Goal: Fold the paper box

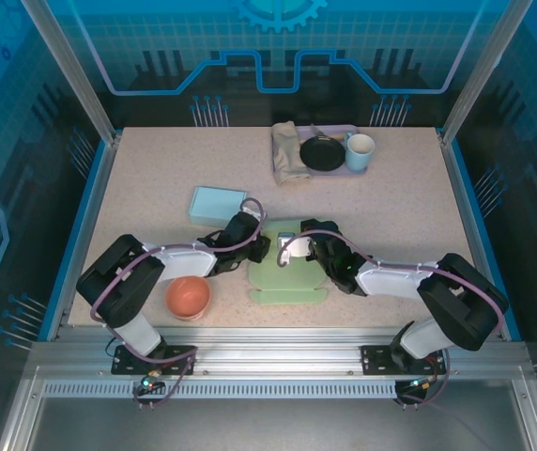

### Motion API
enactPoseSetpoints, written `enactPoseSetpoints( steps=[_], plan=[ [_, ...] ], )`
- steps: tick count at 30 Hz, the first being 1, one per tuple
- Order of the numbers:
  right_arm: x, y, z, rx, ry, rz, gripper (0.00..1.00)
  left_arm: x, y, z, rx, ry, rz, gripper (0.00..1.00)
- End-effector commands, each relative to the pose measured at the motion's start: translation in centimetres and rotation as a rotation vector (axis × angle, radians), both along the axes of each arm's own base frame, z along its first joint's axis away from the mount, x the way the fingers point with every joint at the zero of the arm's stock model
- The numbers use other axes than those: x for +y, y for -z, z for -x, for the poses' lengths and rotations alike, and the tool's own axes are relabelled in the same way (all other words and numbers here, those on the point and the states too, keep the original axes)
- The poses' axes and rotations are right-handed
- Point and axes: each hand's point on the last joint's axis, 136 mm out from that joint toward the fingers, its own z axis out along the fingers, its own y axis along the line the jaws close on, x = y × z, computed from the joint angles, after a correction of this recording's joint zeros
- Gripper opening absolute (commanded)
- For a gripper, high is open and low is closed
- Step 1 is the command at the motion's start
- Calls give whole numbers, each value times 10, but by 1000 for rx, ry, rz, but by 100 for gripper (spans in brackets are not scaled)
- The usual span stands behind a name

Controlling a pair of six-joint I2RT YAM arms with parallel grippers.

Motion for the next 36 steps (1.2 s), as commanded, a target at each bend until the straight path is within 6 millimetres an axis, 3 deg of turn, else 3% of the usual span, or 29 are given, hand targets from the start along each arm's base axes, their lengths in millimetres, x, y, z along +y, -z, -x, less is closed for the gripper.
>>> enactPoseSetpoints(
  steps=[1,6,10,15,22,28,36],
  plan=[
    [-11,19,0,64,33,42,0,43,8,-8,2,-187,-160,33],
    [-15,19,-4,56,65,58,0,85,16,-4,37,-423,-290,30],
    [-20,21,-6,55,90,75,0,105,20,1,46,-540,-344,27],
    [-23,19,-8,51,106,79,0,117,18,4,38,-590,-405,16],
    [-26,16,-9,48,116,73,0,126,20,6,53,-642,-445,13],
    [-25,15,-9,48,115,69,0,118,23,3,83,-617,-394,15],
    [-20,21,-5,99,105,51,0,67,21,-9,125,-440,-192,29]
  ],
)
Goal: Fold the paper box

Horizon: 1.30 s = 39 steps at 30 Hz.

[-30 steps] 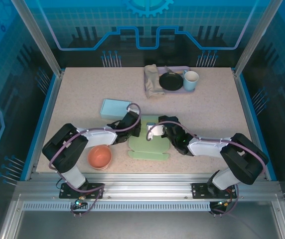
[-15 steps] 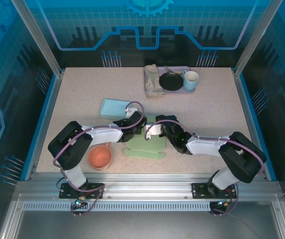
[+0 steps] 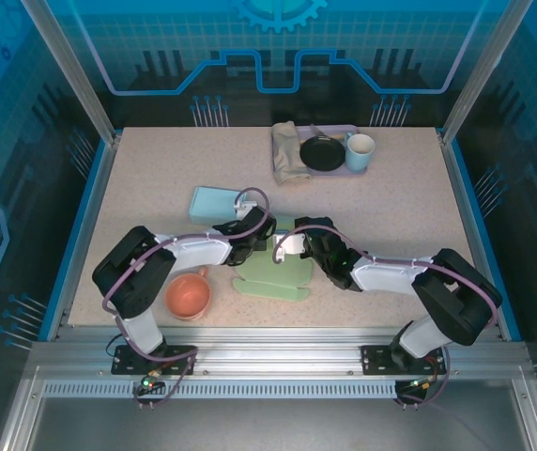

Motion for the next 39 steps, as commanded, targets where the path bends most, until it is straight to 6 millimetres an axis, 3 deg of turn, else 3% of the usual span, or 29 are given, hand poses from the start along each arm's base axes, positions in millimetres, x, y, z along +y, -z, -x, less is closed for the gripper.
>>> enactPoseSetpoints(
  steps=[1,14,26,31,35,39],
  plan=[
    [-35,24,1,74,126,96,0,35,18,9,79,-37,-80,30],
    [-33,29,2,105,126,95,0,7,-4,9,64,78,46,43],
    [-34,30,4,114,124,96,0,-12,-17,10,45,143,112,45],
    [-32,30,5,120,114,92,0,-12,-8,10,57,155,93,39],
    [-30,32,8,127,102,88,0,-9,-4,9,55,158,62,19],
    [-30,32,7,127,111,85,0,-3,-3,8,47,138,-13,9]
  ],
)
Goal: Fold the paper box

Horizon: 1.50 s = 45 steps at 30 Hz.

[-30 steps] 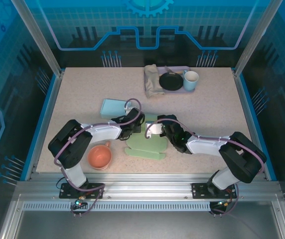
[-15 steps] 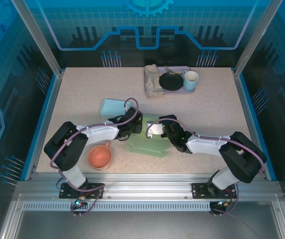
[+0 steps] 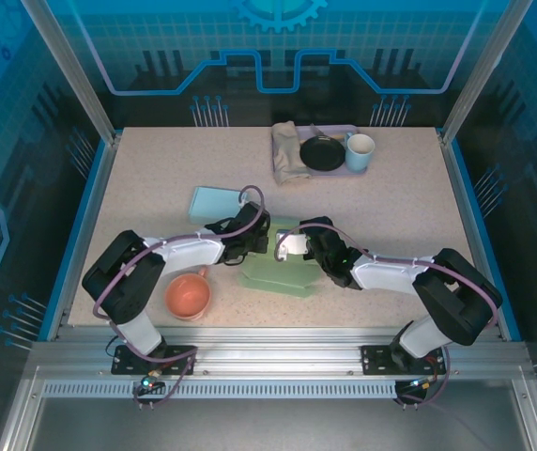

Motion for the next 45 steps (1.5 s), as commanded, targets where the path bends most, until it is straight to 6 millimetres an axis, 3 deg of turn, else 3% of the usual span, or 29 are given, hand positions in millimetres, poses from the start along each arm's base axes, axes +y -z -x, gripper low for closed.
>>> enactPoseSetpoints(
  steps=[1,4,9,12,20,26,32,35,38,45],
  plan=[
    [-15,19,6,68,42,52,0,24,8,-4,-11,-69,-121,7],
    [-12,15,6,86,50,22,0,24,9,-3,-18,-66,-161,4],
    [-10,2,6,114,73,-54,21,26,9,-2,-27,-66,-190,4],
    [-9,-9,7,129,79,-108,25,27,10,-1,-29,-69,-198,4],
    [-10,-56,26,197,98,-333,35,29,7,-1,-41,-67,-204,4],
    [-33,-103,30,216,327,-614,36,28,-1,-2,-72,-75,-180,5],
    [-51,-122,26,258,573,-828,43,23,-10,-1,-109,-75,-155,5],
    [-63,-120,26,389,826,-1023,41,23,-12,0,-122,-84,-151,6],
    [-43,-110,30,561,889,-1121,42,22,-12,2,-128,-88,-148,6],
    [-16,-88,28,771,1021,-1347,54,20,-16,2,-140,-94,-147,6]
  ],
)
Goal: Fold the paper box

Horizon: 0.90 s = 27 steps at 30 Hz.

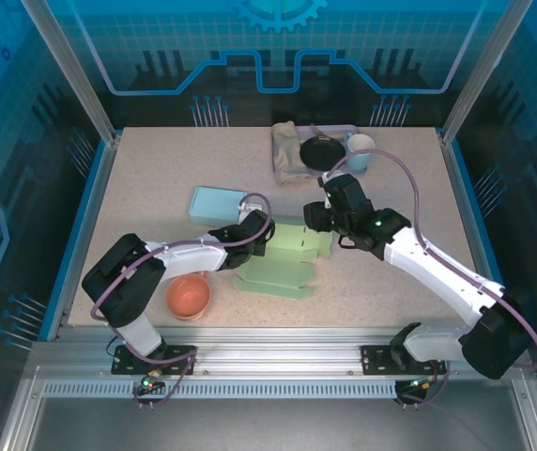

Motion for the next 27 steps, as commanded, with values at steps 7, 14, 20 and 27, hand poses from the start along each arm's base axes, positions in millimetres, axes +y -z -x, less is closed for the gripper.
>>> enactPoseSetpoints(
  steps=[7,14,20,27],
  plan=[
    [27,42,-1,232,114,-259,56,1,-8,3,-35,-20,6,6],
    [14,64,-10,274,203,-319,57,1,-8,3,-40,-17,2,5],
    [16,80,-8,325,222,-359,57,2,-8,4,-42,-16,3,6],
    [31,89,-5,379,216,-426,57,0,-7,3,-40,-12,10,6]
  ],
)
